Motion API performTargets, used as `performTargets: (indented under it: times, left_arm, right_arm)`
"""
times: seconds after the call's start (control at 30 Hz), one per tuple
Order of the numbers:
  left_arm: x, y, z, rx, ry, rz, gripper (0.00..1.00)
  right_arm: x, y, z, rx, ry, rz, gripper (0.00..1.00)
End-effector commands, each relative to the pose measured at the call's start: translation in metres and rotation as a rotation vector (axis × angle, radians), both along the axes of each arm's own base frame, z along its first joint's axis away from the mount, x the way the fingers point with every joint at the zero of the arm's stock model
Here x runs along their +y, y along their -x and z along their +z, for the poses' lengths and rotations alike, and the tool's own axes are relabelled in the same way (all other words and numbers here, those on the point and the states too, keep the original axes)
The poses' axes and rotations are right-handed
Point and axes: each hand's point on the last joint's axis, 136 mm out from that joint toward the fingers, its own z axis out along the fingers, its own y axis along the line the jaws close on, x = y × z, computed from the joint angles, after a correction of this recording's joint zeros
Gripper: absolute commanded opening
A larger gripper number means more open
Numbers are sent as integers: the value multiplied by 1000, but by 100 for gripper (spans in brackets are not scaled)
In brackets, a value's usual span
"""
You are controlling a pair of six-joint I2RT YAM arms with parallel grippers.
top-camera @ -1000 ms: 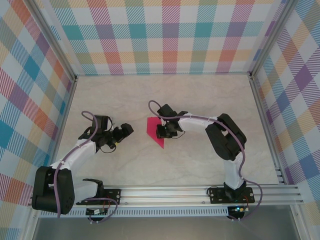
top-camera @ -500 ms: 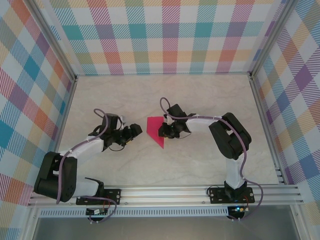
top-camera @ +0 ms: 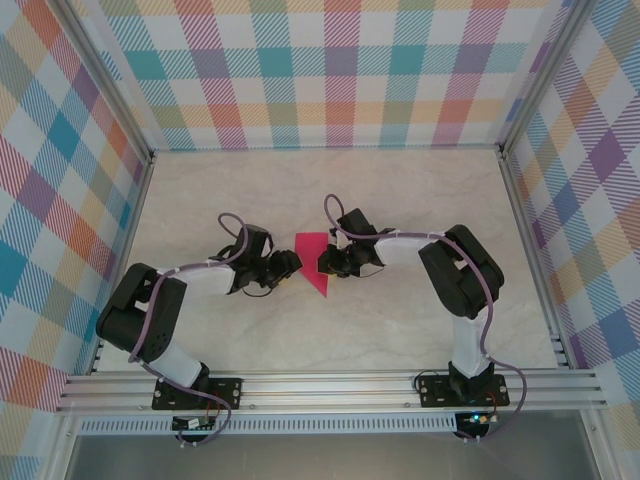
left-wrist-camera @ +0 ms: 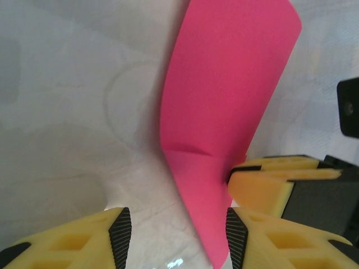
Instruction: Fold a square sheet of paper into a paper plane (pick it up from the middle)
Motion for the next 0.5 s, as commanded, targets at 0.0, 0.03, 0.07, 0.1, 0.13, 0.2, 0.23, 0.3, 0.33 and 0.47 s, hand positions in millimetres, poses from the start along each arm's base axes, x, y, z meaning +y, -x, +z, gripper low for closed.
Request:
performTargets:
  times: [0.0, 0.03, 0.07, 0.1, 0.13, 0.2, 0.23, 0.3, 0.33, 0.47]
  left_arm:
    - [-8, -14, 3, -30, -10, 9, 48]
    - [-9, -16, 1, -29, -17, 10, 47]
    - [-9, -18, -1, -29, -29, 11, 47]
    - [-8, -19, -2, -26, -41, 13, 47]
    - [-7, -21, -4, -23, -56, 12, 47]
    - [-8, -23, -5, -24, -61, 6, 48]
    - [-9, -24, -5, -24, -62, 3, 49]
    - [-11, -25, -7, -17, -59, -5, 49]
    - [-13, -26, -7, -17, -54, -9, 48]
    - [-20, -28, -5, -21, -25, -28, 43]
  right_arm:
    - [-20, 12, -26, 55, 86, -27, 21]
    - [-20, 12, -26, 56, 87, -27, 20]
    - [-20, 12, -26, 57, 86, -27, 20]
    - [-19, 13, -26, 57, 84, -25, 20]
    - [-20, 13, -26, 58, 82, -23, 20]
    - [-20, 13, -26, 57, 82, -23, 19]
    - [-20, 14, -26, 58, 84, -21, 19]
    - [-21, 14, -26, 58, 86, -22, 19]
    - [-21, 14, -26, 58, 86, -21, 19]
    - [-21, 14, -25, 56, 86, -22, 19]
